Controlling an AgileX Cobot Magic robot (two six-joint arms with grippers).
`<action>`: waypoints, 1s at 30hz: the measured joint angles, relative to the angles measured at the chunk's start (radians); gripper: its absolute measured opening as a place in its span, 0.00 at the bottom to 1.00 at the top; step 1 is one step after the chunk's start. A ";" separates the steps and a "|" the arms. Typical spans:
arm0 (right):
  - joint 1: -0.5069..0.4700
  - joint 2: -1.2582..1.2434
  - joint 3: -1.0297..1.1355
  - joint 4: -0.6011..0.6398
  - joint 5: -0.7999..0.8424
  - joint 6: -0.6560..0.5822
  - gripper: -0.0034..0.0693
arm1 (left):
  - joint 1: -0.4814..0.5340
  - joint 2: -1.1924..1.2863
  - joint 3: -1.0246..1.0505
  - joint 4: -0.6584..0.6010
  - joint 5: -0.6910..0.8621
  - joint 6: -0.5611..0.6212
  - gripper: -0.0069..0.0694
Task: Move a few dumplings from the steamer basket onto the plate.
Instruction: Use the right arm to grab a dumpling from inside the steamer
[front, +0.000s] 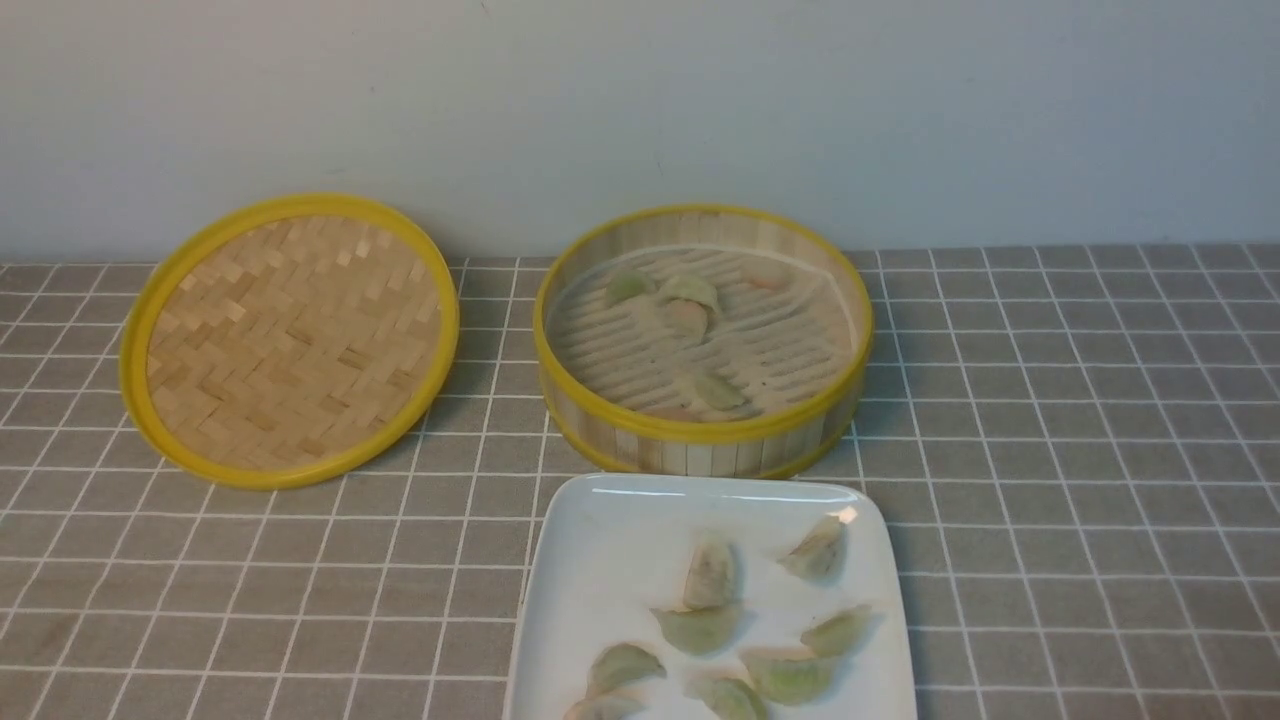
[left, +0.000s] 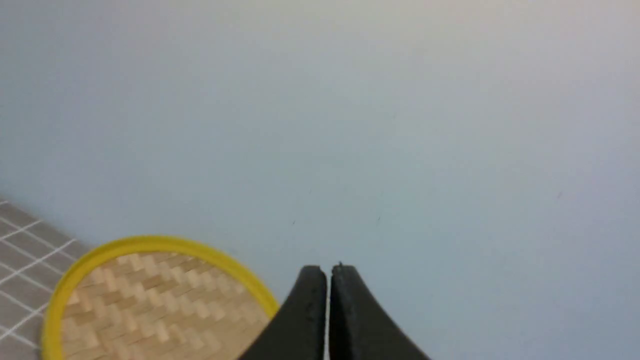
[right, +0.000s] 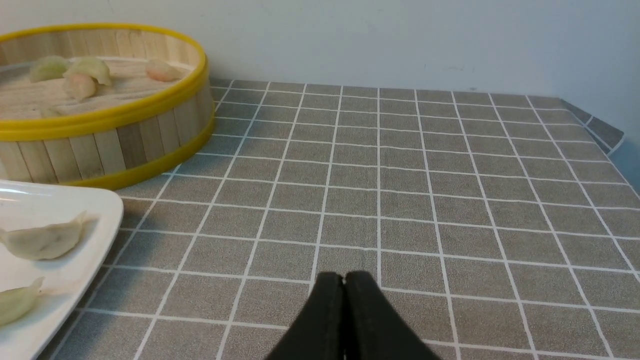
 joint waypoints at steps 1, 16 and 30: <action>0.000 0.000 0.002 0.018 -0.015 0.006 0.03 | 0.000 0.010 -0.035 0.000 0.021 -0.012 0.08; 0.000 0.000 0.011 0.633 -0.422 0.209 0.03 | -0.003 1.017 -1.015 0.098 1.021 0.298 0.08; 0.030 0.567 -0.679 0.440 0.365 0.047 0.03 | -0.003 1.439 -1.292 0.138 1.201 0.427 0.08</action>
